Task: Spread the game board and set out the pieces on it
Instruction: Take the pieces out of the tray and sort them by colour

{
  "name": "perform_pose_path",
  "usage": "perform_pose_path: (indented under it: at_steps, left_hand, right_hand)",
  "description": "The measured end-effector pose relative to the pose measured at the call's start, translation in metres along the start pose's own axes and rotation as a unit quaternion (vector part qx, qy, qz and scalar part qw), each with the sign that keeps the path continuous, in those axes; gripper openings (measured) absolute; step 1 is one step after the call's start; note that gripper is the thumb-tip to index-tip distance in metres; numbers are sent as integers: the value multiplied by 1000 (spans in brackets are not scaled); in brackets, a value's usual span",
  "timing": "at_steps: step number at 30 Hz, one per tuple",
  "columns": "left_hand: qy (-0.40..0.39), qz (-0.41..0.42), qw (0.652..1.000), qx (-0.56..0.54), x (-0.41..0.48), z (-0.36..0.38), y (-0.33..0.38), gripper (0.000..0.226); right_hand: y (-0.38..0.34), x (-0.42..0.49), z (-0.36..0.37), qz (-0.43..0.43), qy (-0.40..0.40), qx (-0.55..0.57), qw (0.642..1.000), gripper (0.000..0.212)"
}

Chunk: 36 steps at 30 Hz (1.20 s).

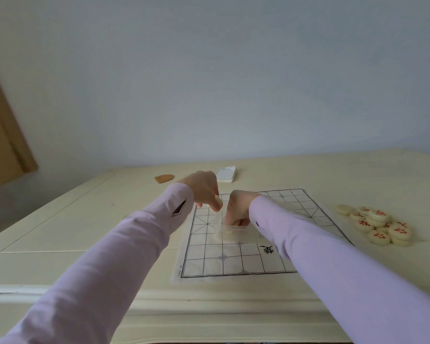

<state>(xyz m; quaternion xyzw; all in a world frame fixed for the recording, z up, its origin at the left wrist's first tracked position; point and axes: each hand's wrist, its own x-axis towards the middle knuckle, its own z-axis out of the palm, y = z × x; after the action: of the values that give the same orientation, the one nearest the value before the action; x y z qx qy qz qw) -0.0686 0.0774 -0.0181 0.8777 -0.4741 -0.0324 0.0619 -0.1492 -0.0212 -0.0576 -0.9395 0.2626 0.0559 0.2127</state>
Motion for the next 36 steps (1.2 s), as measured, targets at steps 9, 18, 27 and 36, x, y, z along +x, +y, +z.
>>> perform_pose_path:
  at_steps: [9, 18, 27, 36]
  left_hand:
    - [85, 58, 987, -124, 25, 7, 64, 18]
    - [-12, 187, 976, -114, 50, 44, 205, 20]
    - [-1, 177, 981, -76, 88, 63, 279, 17]
    - [-76, 195, 978, 13, 111, 72, 283, 35]
  right_hand:
    - [88, -52, -67, 10, 95, 199, 975, 21]
    - [212, -102, -101, 163, 236, 196, 938, 7]
    - [278, -105, -93, 237, 257, 230, 908, 17]
    - [290, -88, -87, 222, 206, 183, 935, 16]
